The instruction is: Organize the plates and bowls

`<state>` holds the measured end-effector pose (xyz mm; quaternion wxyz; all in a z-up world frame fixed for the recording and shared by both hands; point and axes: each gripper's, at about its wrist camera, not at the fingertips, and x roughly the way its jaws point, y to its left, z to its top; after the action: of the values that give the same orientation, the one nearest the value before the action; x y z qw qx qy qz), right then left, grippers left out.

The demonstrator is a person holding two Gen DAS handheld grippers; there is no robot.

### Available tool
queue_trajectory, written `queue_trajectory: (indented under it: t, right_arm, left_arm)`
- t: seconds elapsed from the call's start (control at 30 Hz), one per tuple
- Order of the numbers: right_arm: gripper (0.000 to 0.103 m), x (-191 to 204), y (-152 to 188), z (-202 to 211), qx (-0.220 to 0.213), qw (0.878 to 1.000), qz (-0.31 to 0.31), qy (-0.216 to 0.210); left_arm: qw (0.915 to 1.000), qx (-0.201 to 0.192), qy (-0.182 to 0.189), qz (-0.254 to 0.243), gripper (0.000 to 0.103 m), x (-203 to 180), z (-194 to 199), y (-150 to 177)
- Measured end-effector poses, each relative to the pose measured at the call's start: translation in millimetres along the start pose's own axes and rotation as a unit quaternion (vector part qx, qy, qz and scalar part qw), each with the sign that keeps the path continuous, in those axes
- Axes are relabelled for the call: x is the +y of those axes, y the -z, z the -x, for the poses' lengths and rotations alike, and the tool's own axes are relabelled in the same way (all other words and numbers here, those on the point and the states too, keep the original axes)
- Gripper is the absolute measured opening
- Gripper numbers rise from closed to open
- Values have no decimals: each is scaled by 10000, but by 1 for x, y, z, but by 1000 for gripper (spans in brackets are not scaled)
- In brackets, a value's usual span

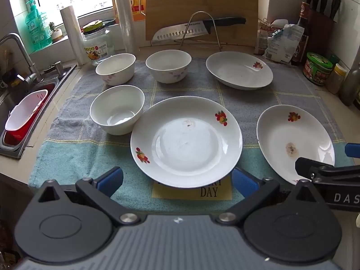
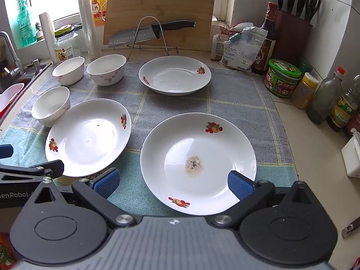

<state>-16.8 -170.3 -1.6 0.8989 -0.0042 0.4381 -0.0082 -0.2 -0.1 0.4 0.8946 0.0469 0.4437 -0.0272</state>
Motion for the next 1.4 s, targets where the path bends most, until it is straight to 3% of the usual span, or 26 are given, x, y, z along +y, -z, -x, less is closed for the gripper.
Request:
queue_trajectory:
  t: [1.4]
  right_arm:
    - [103,-2,2,10,-98,9999,-12,-33]
  left_arm:
    - [10000,-74,-8,53,102,3,10,-2]
